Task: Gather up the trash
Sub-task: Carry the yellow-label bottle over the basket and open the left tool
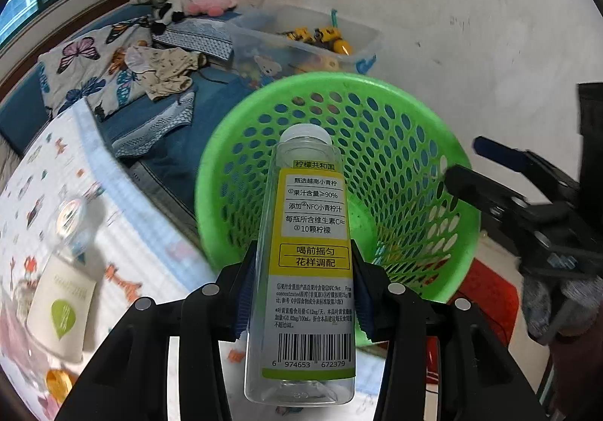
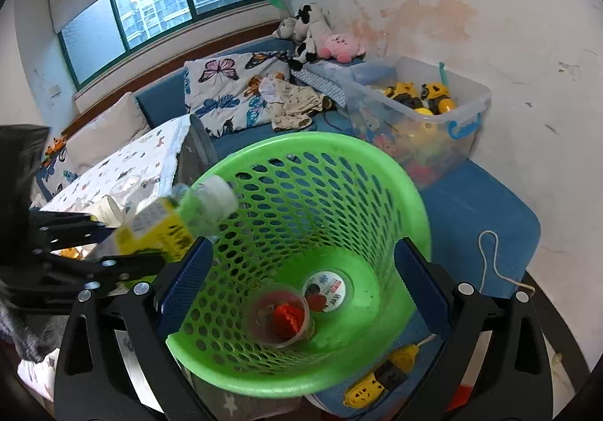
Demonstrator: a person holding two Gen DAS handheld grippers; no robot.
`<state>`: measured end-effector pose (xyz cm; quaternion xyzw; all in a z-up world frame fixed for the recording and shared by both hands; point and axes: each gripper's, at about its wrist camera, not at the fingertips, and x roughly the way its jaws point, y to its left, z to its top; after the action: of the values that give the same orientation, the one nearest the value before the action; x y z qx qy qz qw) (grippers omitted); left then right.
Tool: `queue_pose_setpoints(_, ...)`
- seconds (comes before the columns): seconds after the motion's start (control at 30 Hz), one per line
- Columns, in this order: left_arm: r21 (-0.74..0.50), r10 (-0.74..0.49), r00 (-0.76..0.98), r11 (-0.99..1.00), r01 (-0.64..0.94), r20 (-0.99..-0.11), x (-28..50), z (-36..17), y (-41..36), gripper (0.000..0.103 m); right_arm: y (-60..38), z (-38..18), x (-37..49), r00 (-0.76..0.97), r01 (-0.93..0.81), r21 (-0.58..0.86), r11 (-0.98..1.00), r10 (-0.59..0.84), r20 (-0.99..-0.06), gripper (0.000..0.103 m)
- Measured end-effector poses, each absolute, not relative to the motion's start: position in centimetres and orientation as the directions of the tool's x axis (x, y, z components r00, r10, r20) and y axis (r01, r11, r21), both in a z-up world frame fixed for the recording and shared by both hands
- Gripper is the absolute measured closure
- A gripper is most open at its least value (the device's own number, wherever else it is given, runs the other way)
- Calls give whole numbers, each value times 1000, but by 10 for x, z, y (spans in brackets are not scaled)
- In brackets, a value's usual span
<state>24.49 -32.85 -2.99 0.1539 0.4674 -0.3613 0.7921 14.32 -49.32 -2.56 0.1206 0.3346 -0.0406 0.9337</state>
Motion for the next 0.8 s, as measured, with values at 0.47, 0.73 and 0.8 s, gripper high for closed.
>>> queue_pose_setpoints(0.47, -165, -400, 169, 675, 719, -901, 262, -60, -396, 59, -517, -22, 110, 794, 228, 226, 947, -46, -606, 7)
queue_pose_setpoints(0.73, -245, -481, 153, 665, 705, -864, 255, -51, -398, 50, -518, -19, 100, 802, 239, 231, 943, -58, -595, 7)
queue_pose_setpoints(0.8, -255, -495, 166, 673, 694, -853, 251, -44, -385, 50, -515, -19, 98, 804, 233, 230, 945, -54, -592, 7)
